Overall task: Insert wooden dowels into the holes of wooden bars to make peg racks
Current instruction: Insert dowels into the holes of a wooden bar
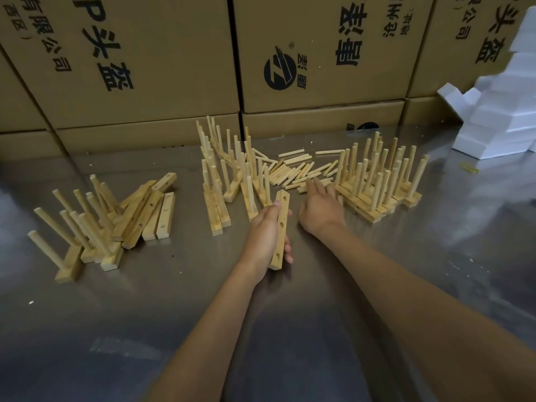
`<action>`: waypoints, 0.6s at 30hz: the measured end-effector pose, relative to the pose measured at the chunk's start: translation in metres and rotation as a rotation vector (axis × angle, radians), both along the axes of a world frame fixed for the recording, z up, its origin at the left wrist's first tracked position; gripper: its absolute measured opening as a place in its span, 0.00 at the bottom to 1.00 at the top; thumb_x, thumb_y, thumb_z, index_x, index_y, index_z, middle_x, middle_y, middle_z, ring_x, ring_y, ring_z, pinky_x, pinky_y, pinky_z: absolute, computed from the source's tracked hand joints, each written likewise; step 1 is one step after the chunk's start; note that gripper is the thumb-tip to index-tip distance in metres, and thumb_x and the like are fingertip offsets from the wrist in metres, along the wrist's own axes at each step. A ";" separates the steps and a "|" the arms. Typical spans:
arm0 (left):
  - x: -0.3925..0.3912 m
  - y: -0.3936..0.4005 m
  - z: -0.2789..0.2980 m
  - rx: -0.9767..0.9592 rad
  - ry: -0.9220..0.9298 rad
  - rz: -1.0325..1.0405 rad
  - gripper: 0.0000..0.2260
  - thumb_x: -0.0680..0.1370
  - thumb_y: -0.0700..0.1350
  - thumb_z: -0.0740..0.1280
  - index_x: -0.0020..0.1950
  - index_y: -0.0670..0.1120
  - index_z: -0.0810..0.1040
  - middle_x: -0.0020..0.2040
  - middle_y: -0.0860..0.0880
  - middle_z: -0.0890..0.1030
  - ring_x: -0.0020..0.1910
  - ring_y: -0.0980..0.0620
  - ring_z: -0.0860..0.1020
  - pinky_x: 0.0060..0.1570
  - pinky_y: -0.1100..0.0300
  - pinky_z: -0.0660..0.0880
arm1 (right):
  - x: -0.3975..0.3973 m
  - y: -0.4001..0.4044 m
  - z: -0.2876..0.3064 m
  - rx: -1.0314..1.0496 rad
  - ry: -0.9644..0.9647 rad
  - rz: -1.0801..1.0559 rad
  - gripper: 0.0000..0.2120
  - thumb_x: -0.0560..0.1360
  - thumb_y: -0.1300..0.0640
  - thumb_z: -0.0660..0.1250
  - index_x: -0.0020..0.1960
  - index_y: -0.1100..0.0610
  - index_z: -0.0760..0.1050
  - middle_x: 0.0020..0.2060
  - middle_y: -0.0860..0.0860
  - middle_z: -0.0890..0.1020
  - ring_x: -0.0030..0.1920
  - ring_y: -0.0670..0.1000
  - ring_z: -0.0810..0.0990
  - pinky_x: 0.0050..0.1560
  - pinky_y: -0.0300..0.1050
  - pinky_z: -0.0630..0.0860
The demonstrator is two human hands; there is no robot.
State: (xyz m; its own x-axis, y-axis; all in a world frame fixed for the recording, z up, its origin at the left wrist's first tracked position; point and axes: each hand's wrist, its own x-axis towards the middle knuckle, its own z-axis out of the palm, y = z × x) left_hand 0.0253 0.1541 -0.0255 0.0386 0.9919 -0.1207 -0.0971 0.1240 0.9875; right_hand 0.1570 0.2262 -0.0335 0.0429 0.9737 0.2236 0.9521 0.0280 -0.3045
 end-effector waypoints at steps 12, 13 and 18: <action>-0.004 0.003 -0.003 0.031 -0.001 -0.047 0.17 0.85 0.55 0.57 0.55 0.46 0.80 0.24 0.45 0.71 0.21 0.49 0.72 0.22 0.58 0.74 | 0.003 0.002 0.000 0.174 0.011 -0.036 0.09 0.78 0.59 0.63 0.57 0.54 0.77 0.58 0.53 0.77 0.63 0.55 0.70 0.60 0.51 0.65; -0.004 0.003 -0.002 0.021 -0.007 -0.045 0.17 0.85 0.55 0.57 0.55 0.46 0.80 0.24 0.45 0.71 0.21 0.49 0.72 0.22 0.58 0.74 | 0.003 -0.004 0.001 0.205 -0.002 -0.030 0.08 0.78 0.59 0.63 0.56 0.54 0.75 0.57 0.53 0.77 0.62 0.55 0.70 0.59 0.51 0.66; -0.009 0.003 0.003 -0.083 -0.100 -0.086 0.17 0.84 0.55 0.57 0.53 0.43 0.76 0.26 0.46 0.70 0.22 0.49 0.72 0.22 0.59 0.73 | -0.001 -0.057 0.003 0.489 0.491 0.028 0.07 0.79 0.64 0.63 0.53 0.55 0.67 0.43 0.47 0.76 0.44 0.47 0.76 0.39 0.42 0.73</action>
